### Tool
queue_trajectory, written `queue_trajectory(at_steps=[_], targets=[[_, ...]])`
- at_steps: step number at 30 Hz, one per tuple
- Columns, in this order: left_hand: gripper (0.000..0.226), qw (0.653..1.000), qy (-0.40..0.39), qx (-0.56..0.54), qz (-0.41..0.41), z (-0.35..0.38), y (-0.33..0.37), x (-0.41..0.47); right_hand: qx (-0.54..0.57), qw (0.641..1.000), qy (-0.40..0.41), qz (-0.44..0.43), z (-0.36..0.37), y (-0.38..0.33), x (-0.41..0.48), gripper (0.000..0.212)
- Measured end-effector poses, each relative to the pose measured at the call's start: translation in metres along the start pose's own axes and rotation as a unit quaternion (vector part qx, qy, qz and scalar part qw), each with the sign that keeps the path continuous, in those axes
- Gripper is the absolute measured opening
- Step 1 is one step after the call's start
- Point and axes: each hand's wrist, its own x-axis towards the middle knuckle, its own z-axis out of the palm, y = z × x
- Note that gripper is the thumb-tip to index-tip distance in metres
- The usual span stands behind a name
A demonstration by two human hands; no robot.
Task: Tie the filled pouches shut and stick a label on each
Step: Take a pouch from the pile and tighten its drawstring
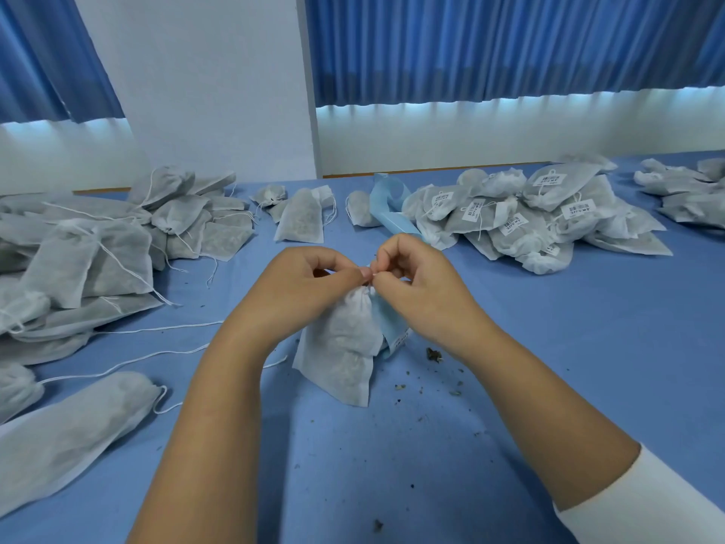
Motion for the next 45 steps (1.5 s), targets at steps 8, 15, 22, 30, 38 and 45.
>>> queue_trajectory(at_steps=[8,15,22,30,38,45], targets=[[0.015,0.997,-0.019,-0.078,0.006,-0.0026,0.0032,-0.0029,0.199,0.976,-0.014,0.085,-0.0048,-0.0018,0.0022,0.024],[0.017,0.993,-0.021,-0.114,0.014,-0.0029,0.0026,-0.0021,0.11,0.993,0.026,0.011,-0.0043,-0.0007,0.0013,0.026],[0.019,0.992,-0.031,-0.125,0.007,-0.0034,0.0005,-0.0008,0.031,0.998,0.054,-0.009,-0.0028,-0.0036,-0.0004,0.022],[0.016,0.987,-0.021,-0.159,-0.026,-0.0043,-0.0005,0.0001,0.058,0.998,0.034,-0.012,-0.0066,-0.0039,-0.0012,0.01],[0.017,0.982,-0.05,-0.175,-0.044,0.0004,0.0015,-0.0009,0.07,0.997,0.022,0.021,-0.0081,0.0015,0.0035,0.007],[0.045,0.965,-0.096,-0.225,-0.098,0.0026,0.0056,-0.0025,0.074,0.997,0.016,0.012,-0.0059,0.0003,0.0024,0.009]])
